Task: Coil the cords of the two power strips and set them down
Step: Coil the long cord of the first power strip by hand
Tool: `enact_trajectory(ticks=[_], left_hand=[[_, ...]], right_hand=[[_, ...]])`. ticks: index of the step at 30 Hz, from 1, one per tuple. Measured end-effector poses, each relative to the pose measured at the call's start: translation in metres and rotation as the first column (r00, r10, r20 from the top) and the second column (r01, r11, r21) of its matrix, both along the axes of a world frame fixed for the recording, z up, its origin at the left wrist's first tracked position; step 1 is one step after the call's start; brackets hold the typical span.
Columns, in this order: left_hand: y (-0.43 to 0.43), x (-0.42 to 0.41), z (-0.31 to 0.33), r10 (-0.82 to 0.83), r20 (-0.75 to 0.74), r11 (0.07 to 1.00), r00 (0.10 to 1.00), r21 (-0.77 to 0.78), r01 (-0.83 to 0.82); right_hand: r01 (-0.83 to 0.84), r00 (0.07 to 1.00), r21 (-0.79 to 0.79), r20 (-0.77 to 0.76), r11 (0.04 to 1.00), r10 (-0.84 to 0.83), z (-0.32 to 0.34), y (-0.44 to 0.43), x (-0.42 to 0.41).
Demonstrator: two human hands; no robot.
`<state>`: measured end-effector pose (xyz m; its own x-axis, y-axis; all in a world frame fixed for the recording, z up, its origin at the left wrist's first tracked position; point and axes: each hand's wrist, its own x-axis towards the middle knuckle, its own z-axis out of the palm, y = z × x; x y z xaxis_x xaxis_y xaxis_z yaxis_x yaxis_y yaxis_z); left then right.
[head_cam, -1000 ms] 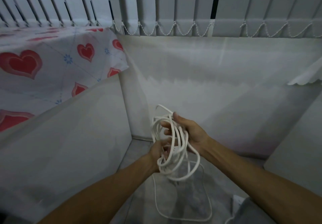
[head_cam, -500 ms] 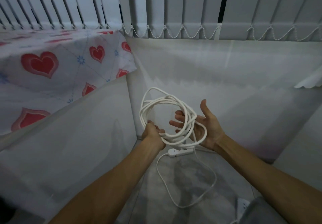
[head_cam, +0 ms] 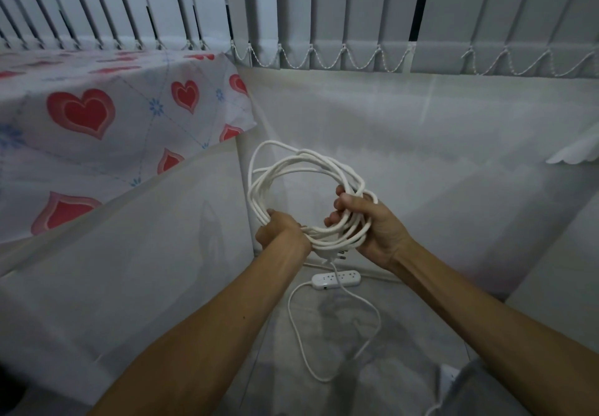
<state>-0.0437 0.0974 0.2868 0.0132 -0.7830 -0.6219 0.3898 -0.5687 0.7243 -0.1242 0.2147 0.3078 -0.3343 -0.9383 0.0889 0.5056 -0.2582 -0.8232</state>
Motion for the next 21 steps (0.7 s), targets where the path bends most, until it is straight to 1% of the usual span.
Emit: enact_trajectory(ticks=[1,4,6,7,9,11,12,17,19,21], left_hand=[[0.001,0.0,0.001,-0.006,0.001,1.0,1.0,0.002,0.006],[0.005,-0.001,-0.005,-0.064,-0.019,0.997,0.998,0.033,0.065],[0.008,-0.002,-0.01,-0.14,-0.082,0.987,0.987,0.071,0.145],[0.008,-0.002,-0.013,-0.183,-0.116,0.977,0.976,0.088,0.194],[0.008,-0.002,-0.014,-0.221,-0.174,0.962,0.959,0.121,0.244],[0.006,-0.002,-0.007,-0.204,-0.172,0.962,0.964,0.148,0.23],[0.004,-0.002,-0.003,-0.183,-0.18,0.964,0.966,0.159,0.213],[0.005,0.001,0.019,-0.086,-0.244,0.955,0.966,0.257,0.15],[0.007,-0.002,0.025,-0.04,-0.244,0.949,0.969,0.294,0.113],[0.01,-0.006,0.027,-0.016,-0.26,0.949,0.966,0.301,0.097]], right_hand=[[0.013,1.0,0.006,0.019,1.0,-0.013,0.0,-0.001,0.001],[0.054,0.984,0.073,0.166,0.996,-0.065,0.001,-0.008,0.003],[0.097,0.963,0.124,0.24,0.988,-0.125,-0.002,-0.012,-0.001],[0.113,0.952,0.143,0.266,0.983,-0.148,-0.004,-0.012,-0.004],[0.125,0.942,0.16,0.292,0.979,-0.167,-0.006,-0.01,-0.011],[0.103,0.942,0.128,0.305,0.986,-0.138,-0.007,-0.008,-0.012],[0.087,0.95,0.102,0.29,0.991,-0.113,-0.007,-0.007,-0.01],[-0.042,0.993,-0.068,0.111,0.997,0.049,-0.007,-0.014,0.008],[-0.05,0.999,-0.101,0.018,0.994,0.052,-0.009,-0.02,0.01],[0.024,0.998,-0.096,-0.057,0.995,-0.029,-0.009,-0.023,0.012]])
